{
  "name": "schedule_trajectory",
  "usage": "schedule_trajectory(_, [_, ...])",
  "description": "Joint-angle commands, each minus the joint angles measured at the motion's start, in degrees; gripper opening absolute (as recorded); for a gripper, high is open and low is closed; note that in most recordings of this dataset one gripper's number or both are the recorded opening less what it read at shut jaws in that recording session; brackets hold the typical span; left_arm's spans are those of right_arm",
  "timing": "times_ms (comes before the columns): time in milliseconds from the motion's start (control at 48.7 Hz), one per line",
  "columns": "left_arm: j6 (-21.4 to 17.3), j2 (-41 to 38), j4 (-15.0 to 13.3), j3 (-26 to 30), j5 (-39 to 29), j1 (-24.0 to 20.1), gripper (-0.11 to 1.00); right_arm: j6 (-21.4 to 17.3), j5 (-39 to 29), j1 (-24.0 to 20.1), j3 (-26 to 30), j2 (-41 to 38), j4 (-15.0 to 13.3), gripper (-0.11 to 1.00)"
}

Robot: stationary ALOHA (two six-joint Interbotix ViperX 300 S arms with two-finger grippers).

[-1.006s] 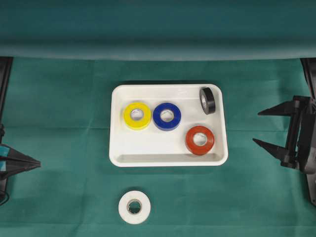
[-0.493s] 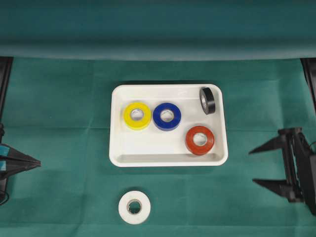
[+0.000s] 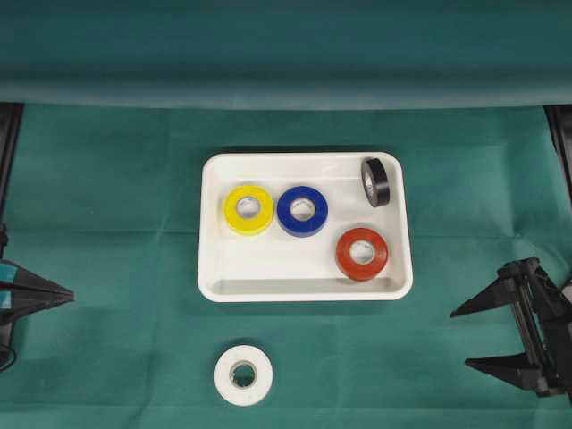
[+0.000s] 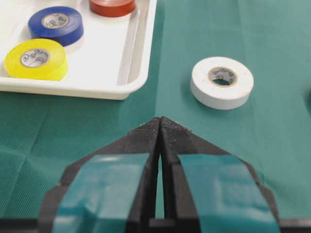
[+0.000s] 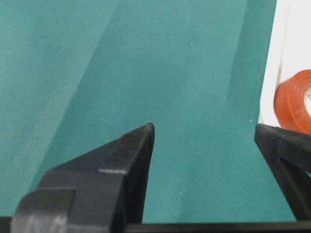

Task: Put the tape into the white case with the right arm.
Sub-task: 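Open the right gripper and withdraw it to the right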

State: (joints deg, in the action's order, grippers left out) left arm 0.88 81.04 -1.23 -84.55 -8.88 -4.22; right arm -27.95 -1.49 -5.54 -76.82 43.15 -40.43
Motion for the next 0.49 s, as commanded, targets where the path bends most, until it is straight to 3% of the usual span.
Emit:
schedule_trajectory(0, [0.0,-0.5,-0.1,0.7,0.5,-0.2,0.00,-0.1,0.5,-0.3,1.8,-0.7,0.2,0.69])
schedule_trajectory(226, [0.0,-0.5,-0.1,0.8,0.5,-0.2,0.00,-0.1,0.6,-2.0,6.8,-7.3,0.4,0.69])
schedule_trajectory(472, [0.0,-0.5,-0.1,0.7,0.5,-0.2,0.00,-0.1,2.8,-3.6,14.9,-19.8,0.3,0.69])
